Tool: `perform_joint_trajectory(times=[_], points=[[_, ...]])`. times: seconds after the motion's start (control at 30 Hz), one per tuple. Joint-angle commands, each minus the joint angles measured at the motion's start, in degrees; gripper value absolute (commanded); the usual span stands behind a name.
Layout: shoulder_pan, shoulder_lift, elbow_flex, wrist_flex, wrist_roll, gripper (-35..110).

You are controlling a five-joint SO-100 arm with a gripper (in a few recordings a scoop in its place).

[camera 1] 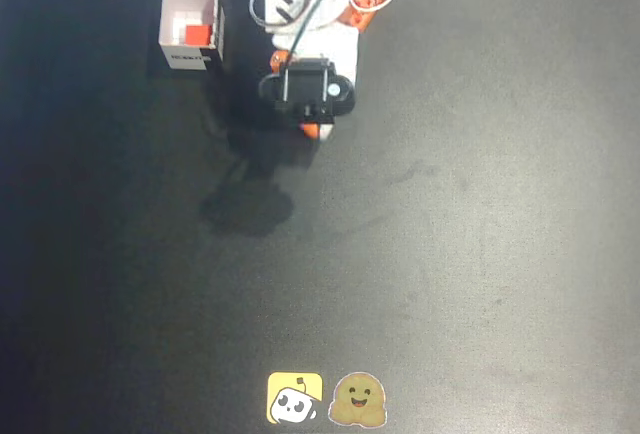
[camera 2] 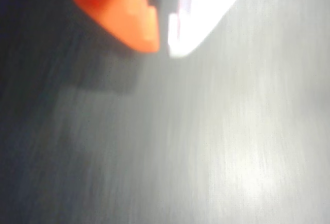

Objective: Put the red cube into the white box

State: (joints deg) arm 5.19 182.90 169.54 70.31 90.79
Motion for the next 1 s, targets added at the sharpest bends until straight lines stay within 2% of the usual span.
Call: perform_joint_trajectory(times=[0.0, 0.97], points=[[0.2, 0.2, -0.3, 6.1, 0.7, 0], [0.2, 0.2, -0.3, 6.9, -0.1, 0]])
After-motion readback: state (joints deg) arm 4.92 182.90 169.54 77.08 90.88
